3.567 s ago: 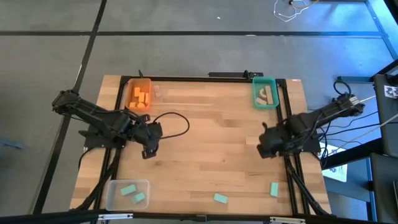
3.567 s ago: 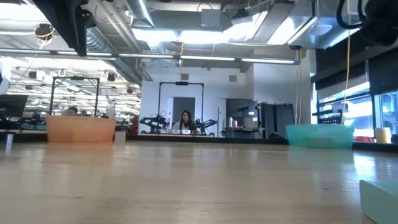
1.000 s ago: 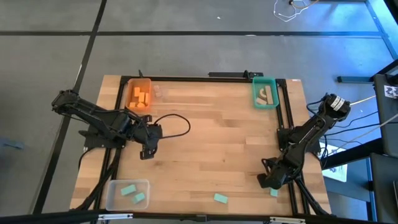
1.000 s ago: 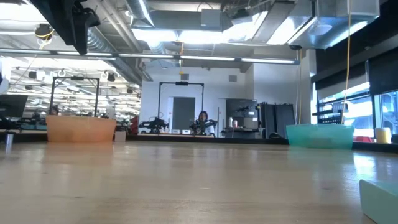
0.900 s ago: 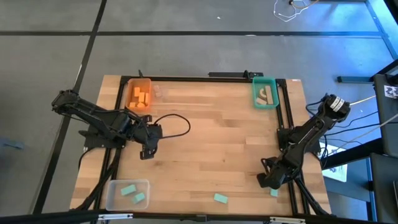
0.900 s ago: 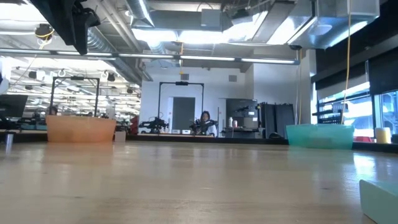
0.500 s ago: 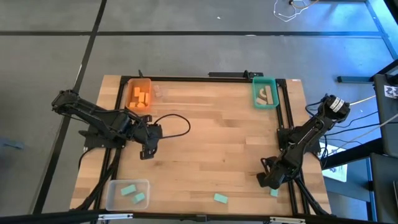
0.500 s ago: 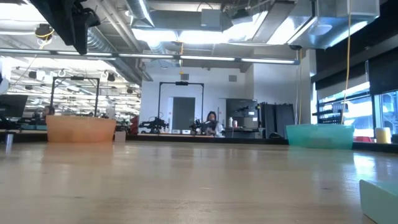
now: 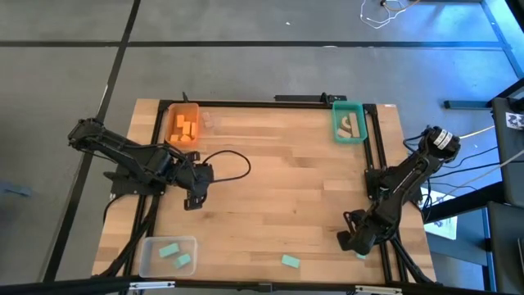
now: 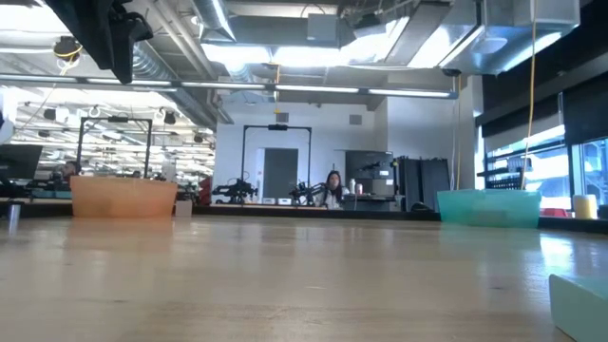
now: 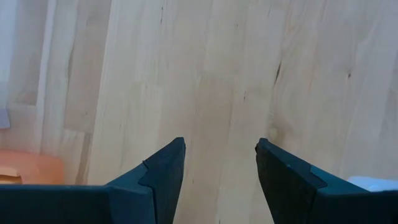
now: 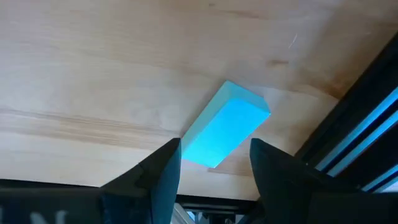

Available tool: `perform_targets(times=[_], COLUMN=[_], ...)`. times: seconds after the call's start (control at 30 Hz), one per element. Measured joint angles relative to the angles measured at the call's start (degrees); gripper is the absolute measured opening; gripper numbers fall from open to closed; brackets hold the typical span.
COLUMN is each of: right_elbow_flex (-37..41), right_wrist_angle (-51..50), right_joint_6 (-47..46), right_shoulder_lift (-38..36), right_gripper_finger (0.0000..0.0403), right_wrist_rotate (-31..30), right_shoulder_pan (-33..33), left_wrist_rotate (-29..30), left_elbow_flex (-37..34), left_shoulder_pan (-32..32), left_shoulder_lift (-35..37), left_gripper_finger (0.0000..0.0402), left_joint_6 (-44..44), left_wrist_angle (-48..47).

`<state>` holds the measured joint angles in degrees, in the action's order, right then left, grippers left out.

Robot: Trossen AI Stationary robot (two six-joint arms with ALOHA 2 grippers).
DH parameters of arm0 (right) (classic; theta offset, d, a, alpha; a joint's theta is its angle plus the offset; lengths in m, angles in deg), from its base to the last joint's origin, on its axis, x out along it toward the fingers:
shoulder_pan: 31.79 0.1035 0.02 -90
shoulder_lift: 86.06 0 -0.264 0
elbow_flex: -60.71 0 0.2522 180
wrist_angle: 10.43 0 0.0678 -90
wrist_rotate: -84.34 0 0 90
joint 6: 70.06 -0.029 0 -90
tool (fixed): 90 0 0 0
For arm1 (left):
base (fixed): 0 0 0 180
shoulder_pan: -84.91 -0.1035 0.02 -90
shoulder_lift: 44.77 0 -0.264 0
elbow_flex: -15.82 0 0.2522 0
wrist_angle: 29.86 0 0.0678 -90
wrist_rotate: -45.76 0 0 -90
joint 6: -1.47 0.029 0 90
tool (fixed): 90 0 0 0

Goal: Sort & place blocks by color
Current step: Put the blue block into the transparent bin

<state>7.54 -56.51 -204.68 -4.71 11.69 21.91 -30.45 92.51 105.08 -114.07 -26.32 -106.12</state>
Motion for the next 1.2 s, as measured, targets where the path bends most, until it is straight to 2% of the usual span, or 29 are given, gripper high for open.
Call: perform_targets(times=[0.33,0.43,0.57,0.8,1.2], right_elbow_flex=[-4.1,-7.2,-9.4,-9.8,-10.6], right_wrist_angle=[-3.5,-6.6,-9.6,-11.2,-10.5], right_joint_6=[3.7,6.1,3.5,1.7,4.5], right_shoulder_lift=[4.2,5.6,7.2,8.9,9.5], right_gripper_finger=[0.0193,0.0193,0.0193,0.0193,0.0193], right_wrist_rotate=[-0.8,-3.0,-7.7,-4.8,-4.1], right_shoulder_pan=[2.6,3.2,5.0,4.9,5.8], left_wrist_rotate=[-1.5,-1.5,-1.5,-1.5,-1.5], left_elbow_flex=[0.0,0.0,0.0,0.0,0.0], left_shoulder_pan=[0.0,0.0,0.0,0.0,0.0], left_shoulder_lift=[0.0,0.0,0.0,0.0,0.0], left_gripper_finger=[0.0188,0.0188,0.0188,0.0188,0.0188], left_joint_6=[-0.4,-0.8,-1.7,-2.3,-3.5], left_wrist_angle=[0.0,0.1,0.1,0.1,0.2])
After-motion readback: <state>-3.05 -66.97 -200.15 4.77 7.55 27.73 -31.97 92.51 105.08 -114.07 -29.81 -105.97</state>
